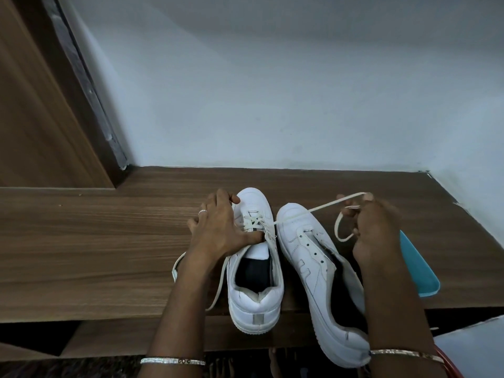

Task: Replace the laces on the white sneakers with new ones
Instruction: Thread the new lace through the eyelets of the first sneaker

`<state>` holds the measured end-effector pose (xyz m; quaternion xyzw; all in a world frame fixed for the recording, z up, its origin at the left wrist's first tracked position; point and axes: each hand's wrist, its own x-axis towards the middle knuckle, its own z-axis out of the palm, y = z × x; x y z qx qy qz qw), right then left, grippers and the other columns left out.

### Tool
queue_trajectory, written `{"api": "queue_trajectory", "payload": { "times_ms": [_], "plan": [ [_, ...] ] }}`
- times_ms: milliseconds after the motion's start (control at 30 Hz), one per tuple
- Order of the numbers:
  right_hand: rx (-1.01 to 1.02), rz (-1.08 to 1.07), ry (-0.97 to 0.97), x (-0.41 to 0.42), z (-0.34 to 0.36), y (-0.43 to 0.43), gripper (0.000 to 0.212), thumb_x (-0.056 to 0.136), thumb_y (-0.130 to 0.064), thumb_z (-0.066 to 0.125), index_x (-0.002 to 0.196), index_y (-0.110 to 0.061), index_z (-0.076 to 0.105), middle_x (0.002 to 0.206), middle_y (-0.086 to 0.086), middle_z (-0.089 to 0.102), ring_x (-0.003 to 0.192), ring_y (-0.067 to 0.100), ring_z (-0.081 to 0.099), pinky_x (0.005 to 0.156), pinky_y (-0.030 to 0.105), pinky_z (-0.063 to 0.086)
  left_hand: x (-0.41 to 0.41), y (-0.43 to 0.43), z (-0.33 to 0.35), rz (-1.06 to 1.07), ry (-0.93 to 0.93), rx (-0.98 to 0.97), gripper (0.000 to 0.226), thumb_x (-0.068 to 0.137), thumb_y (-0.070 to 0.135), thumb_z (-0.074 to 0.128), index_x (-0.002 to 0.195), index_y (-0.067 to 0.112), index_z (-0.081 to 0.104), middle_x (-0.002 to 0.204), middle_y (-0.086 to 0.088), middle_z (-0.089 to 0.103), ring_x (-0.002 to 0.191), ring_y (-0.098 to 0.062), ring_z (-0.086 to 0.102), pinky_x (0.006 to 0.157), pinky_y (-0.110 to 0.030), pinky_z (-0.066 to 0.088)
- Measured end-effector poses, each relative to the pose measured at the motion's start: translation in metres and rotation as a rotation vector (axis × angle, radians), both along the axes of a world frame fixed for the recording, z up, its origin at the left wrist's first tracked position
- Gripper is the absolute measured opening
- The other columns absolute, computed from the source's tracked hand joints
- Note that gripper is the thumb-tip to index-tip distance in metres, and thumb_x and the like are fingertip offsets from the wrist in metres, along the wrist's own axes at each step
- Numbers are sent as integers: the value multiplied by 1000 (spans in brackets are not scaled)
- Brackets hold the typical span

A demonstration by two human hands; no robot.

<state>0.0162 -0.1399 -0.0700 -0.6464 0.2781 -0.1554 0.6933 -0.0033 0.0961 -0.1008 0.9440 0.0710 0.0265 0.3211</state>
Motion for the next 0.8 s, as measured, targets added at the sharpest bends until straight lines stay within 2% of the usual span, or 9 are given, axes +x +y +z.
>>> {"api": "queue_trajectory", "payload": {
  "times_ms": [67,167,267,333,467,533,600,700,800],
  "plan": [
    [183,-49,-42,2,0,-1,20,106,-20,36,95,-19,53,90,2,76,46,1,57,37,15,26,0,0,0,-1,3,-9,78,55,62,80,112,33,35,127,8,40,127,-22,41,97,-49,32],
    [336,-4,-100,1,3,3,15,106,-19,37,104,-21,52,91,4,77,50,5,59,35,17,25,0,1,-1,-2,6,-27,76,54,63,79,107,35,32,123,9,41,125,-22,43,98,-50,33],
    [405,195,-67,-2,8,10,16,102,-24,49,87,-20,54,65,3,65,38,8,42,32,16,21,1,1,-2,-4,8,-37,75,54,62,80,106,36,31,122,10,42,122,-21,44,97,-50,35],
    [185,308,3,-5,10,16,18,92,-33,66,83,-19,59,57,-5,53,38,6,36,33,16,23,1,1,-3,-11,9,-40,75,54,61,80,107,35,32,121,10,41,121,-21,45,96,-49,35],
    [-547,605,5,-13,5,37,16,79,-35,80,85,-21,74,74,-9,72,64,6,66,51,22,48,1,1,-2,-29,18,-57,77,54,60,79,112,33,36,122,10,42,120,-22,46,93,-49,37],
    [-869,754,10,-12,-6,49,21,78,-39,78,76,-18,73,70,-3,70,65,12,65,56,27,47,0,1,-2,-32,19,-69,76,54,59,80,110,33,35,120,11,42,120,-21,47,93,-48,37],
    [-1117,782,24,-8,-19,57,34,81,-42,70,65,-14,63,69,0,62,66,18,59,56,30,39,0,1,-2,-32,22,-72,76,54,61,80,108,34,35,119,11,42,119,-21,48,94,-49,38],
    [-1171,768,32,-3,-24,58,42,86,-42,65,61,-10,55,66,2,57,63,20,55,55,31,35,0,1,-1,-31,31,-77,77,54,61,80,109,33,35,119,11,43,118,-21,48,96,-50,39],
    [-976,825,3,-3,-21,51,47,94,-49,56,65,-13,65,65,-2,61,65,13,58,62,33,41,-1,2,0,-37,40,-97,75,57,57,82,110,32,36,119,11,44,116,-22,50,97,-51,39]
  ]
}}
